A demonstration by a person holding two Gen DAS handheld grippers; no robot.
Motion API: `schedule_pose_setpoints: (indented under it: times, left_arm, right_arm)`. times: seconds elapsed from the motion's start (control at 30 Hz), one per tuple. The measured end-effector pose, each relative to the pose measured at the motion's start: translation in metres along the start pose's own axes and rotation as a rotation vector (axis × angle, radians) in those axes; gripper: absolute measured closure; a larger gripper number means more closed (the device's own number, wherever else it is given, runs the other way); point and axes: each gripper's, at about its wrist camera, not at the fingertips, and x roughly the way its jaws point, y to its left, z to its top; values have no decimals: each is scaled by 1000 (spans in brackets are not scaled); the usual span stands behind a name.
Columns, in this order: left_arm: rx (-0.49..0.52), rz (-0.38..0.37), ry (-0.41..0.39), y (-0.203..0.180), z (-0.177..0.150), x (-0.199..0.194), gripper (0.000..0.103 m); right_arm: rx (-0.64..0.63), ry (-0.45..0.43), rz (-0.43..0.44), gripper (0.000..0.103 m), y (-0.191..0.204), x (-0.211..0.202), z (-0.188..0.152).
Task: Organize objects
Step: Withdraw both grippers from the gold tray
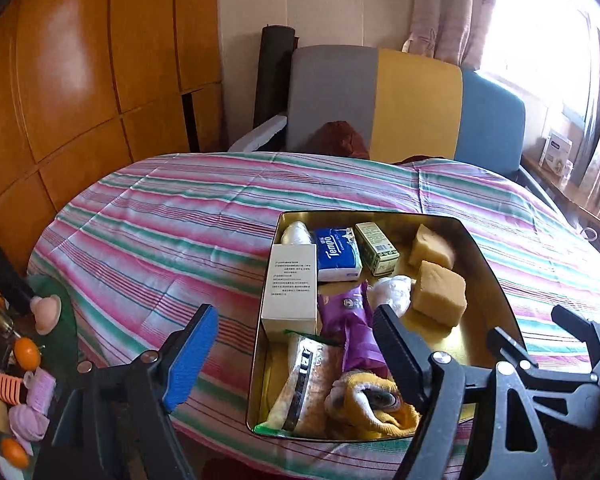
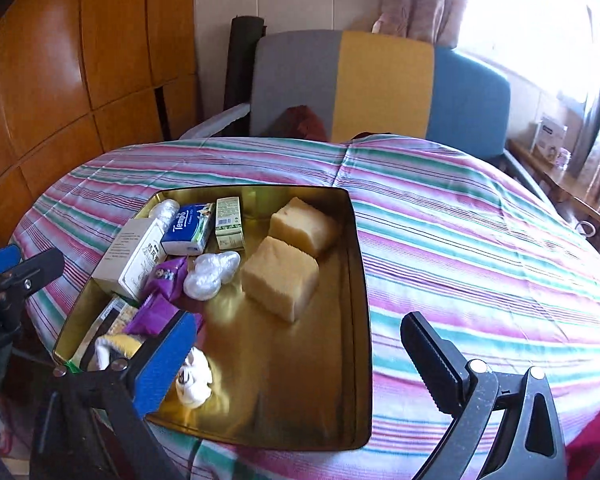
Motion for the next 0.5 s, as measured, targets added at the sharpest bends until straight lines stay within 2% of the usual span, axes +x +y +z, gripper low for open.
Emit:
schedule_pose_setpoints:
  times: [0.33,0.5]
  left_arm:
    - [1,4,-28,1,-2,-4,23]
    - [-8,6,-58,4,-3,-5,30]
  right_arm:
    - [-5,0,-9,0,3,-2,0]
    - [-15,-4,-7,0,9,-1,5]
